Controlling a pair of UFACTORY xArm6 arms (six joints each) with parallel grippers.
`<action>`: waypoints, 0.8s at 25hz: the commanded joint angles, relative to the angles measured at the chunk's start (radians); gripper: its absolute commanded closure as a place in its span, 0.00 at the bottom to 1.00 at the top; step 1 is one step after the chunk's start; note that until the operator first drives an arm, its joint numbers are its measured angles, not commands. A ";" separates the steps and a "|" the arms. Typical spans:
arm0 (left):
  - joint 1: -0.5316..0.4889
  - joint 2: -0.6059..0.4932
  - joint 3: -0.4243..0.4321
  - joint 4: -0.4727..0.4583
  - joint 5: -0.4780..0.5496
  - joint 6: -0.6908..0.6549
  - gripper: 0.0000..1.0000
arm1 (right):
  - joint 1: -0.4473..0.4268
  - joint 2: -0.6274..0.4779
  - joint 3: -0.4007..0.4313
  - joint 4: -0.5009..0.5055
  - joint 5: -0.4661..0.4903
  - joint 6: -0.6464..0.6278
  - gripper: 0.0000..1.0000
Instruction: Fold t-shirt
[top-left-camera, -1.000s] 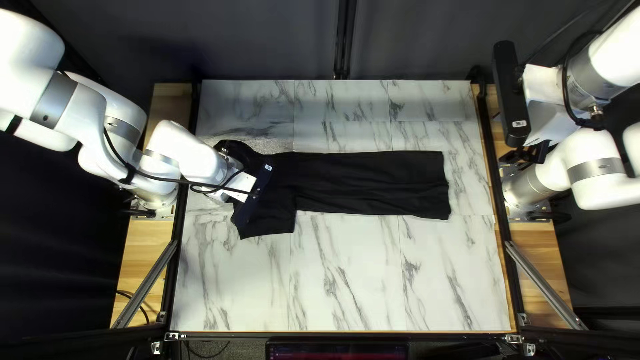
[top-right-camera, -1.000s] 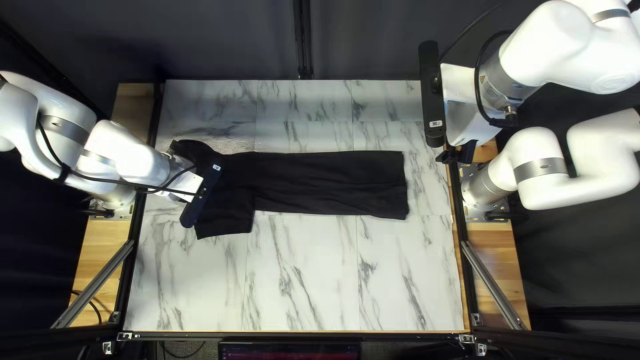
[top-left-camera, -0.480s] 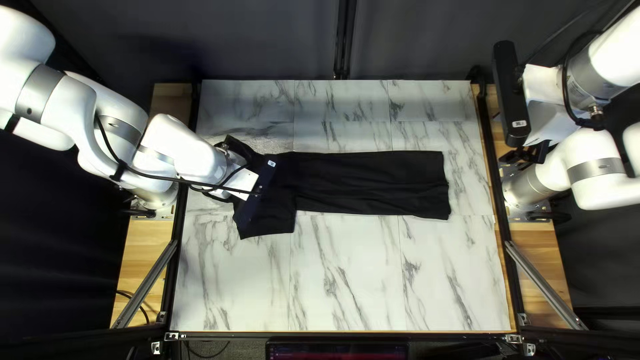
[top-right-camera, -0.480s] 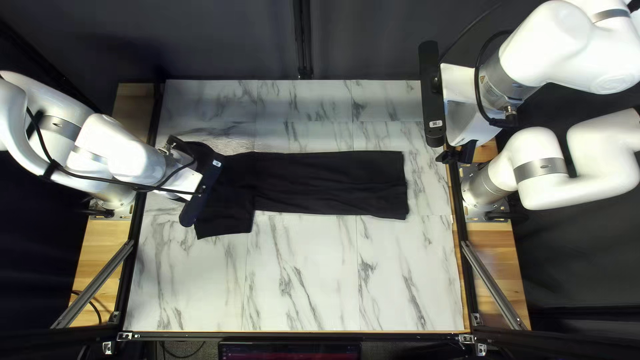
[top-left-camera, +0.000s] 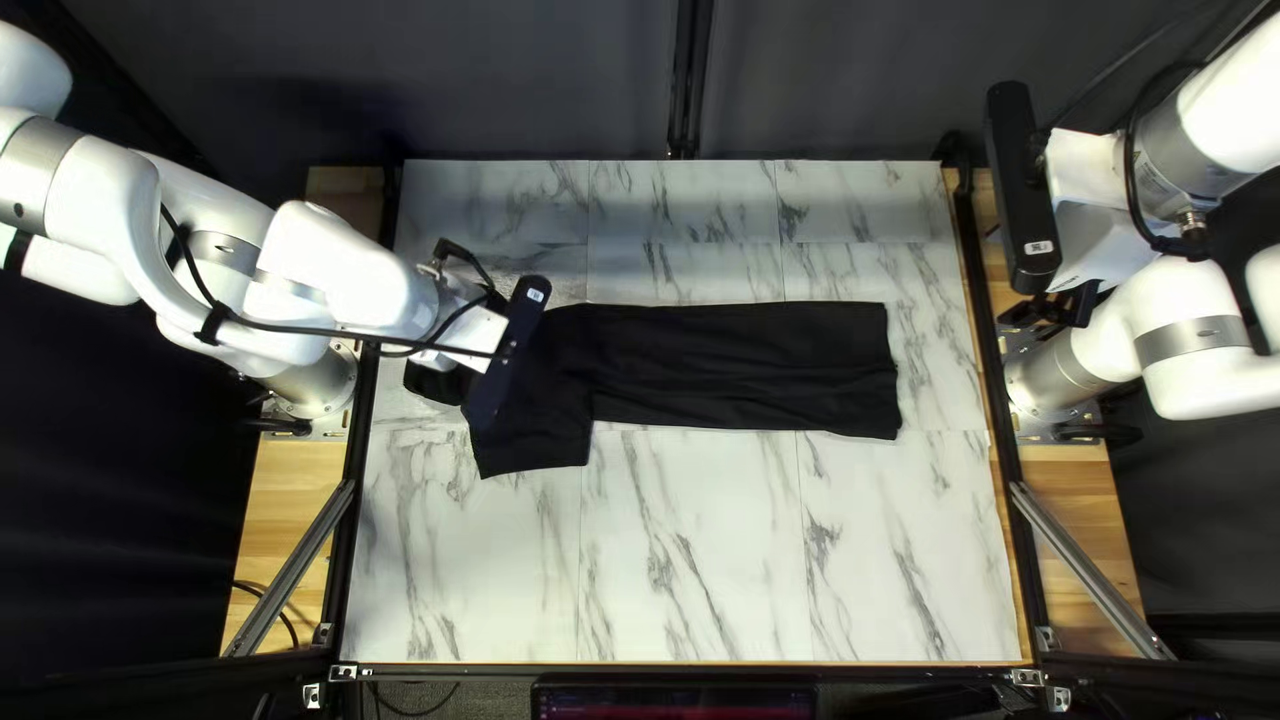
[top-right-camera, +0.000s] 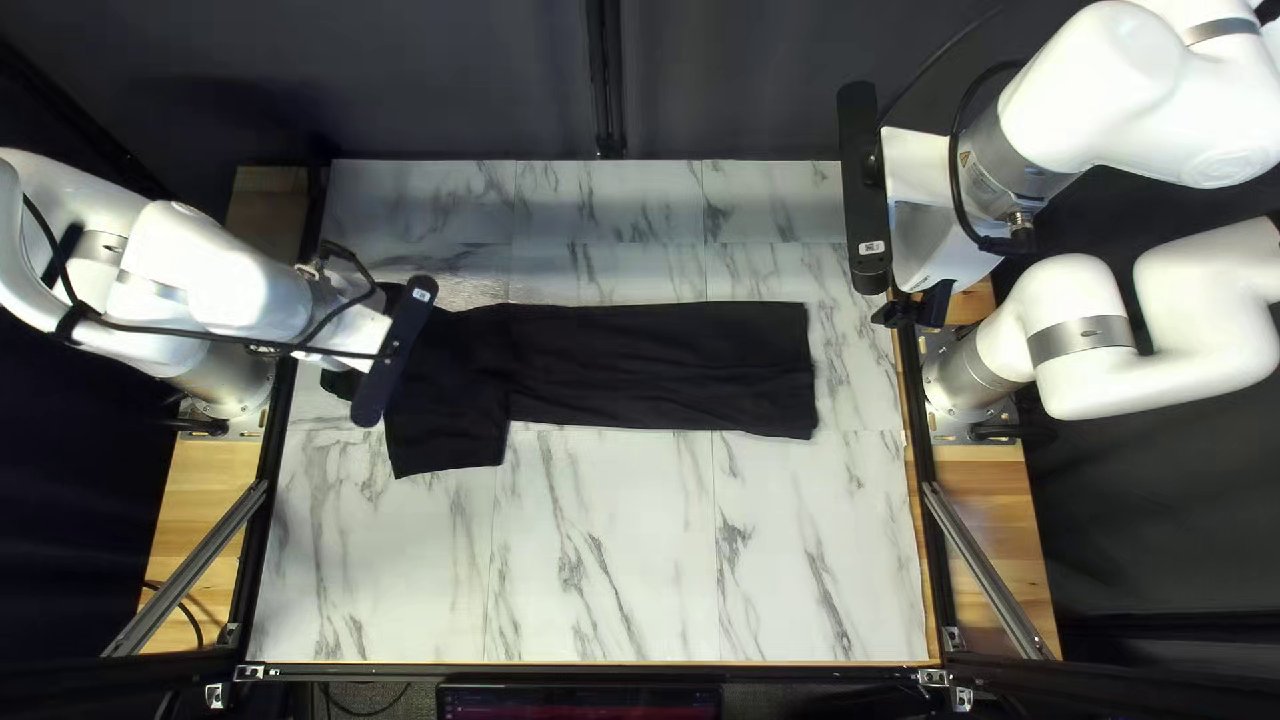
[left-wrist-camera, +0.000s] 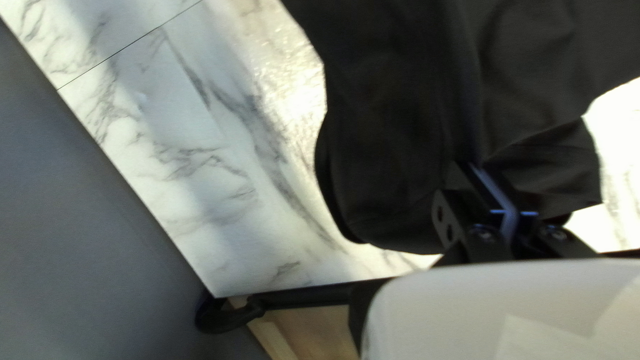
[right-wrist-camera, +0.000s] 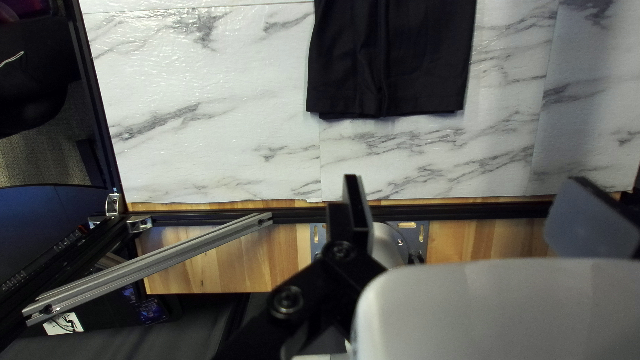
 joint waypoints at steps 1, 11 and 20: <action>0.086 -0.015 0.024 0.016 -0.027 0.059 1.00 | 0.000 0.000 0.000 0.000 0.000 0.000 0.00; 0.273 0.009 0.079 0.051 -0.140 0.150 1.00 | 0.000 0.000 0.000 0.000 0.000 0.000 0.00; 0.373 0.103 0.058 0.113 -0.234 0.157 1.00 | 0.000 0.000 0.000 0.000 0.000 0.000 0.00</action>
